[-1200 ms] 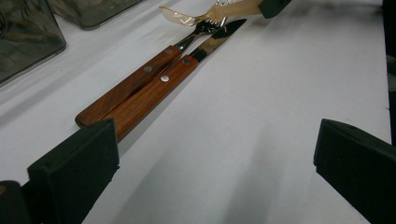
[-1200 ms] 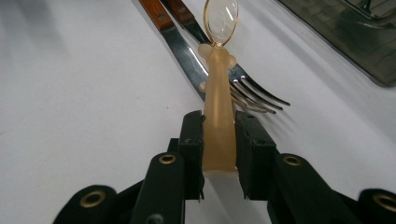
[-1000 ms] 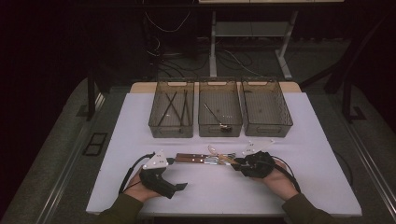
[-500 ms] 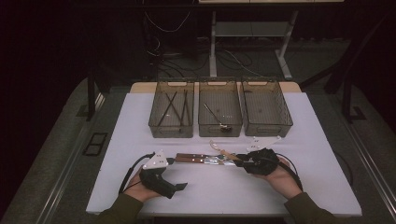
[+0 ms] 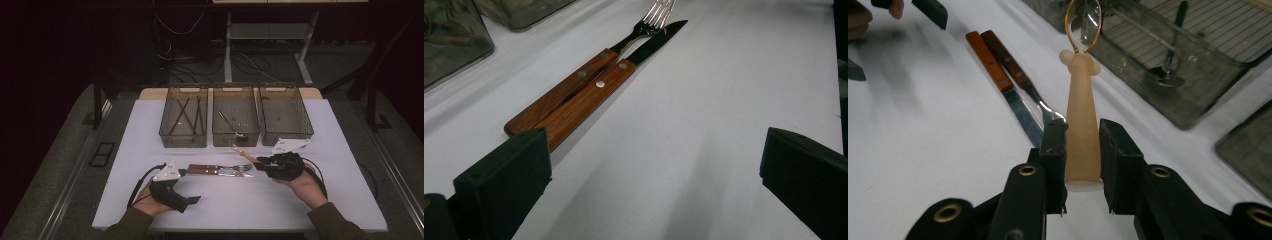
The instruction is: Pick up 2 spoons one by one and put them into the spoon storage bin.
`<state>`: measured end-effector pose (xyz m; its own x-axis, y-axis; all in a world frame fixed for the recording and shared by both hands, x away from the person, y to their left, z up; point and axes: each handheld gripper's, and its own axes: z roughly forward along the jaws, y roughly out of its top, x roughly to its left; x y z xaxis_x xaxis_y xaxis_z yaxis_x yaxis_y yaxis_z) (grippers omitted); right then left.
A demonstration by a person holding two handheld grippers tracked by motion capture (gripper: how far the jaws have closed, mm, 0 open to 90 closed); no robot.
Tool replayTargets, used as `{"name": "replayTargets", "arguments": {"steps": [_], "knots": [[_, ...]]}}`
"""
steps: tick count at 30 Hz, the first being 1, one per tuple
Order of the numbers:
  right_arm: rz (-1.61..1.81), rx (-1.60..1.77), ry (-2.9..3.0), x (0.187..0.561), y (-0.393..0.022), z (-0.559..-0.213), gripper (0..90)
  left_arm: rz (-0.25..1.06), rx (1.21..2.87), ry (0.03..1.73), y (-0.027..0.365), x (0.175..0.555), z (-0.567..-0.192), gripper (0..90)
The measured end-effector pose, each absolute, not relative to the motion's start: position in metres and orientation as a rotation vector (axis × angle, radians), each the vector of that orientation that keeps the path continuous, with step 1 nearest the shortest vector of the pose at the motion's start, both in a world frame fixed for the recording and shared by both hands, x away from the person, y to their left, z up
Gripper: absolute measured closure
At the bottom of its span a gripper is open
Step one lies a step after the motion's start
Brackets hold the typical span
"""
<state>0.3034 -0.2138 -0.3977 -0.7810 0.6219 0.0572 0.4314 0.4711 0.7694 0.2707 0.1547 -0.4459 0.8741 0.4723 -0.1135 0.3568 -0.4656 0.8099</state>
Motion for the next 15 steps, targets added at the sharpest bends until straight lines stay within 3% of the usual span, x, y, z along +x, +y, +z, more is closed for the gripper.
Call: {"name": "replayTargets", "arguments": {"steps": [15], "knots": [[1.249,0.972,2.381,0.323,-0.226,-0.379,73.6,0.16,2.091,0.61,0.154,0.27,-0.446,0.0]]}}
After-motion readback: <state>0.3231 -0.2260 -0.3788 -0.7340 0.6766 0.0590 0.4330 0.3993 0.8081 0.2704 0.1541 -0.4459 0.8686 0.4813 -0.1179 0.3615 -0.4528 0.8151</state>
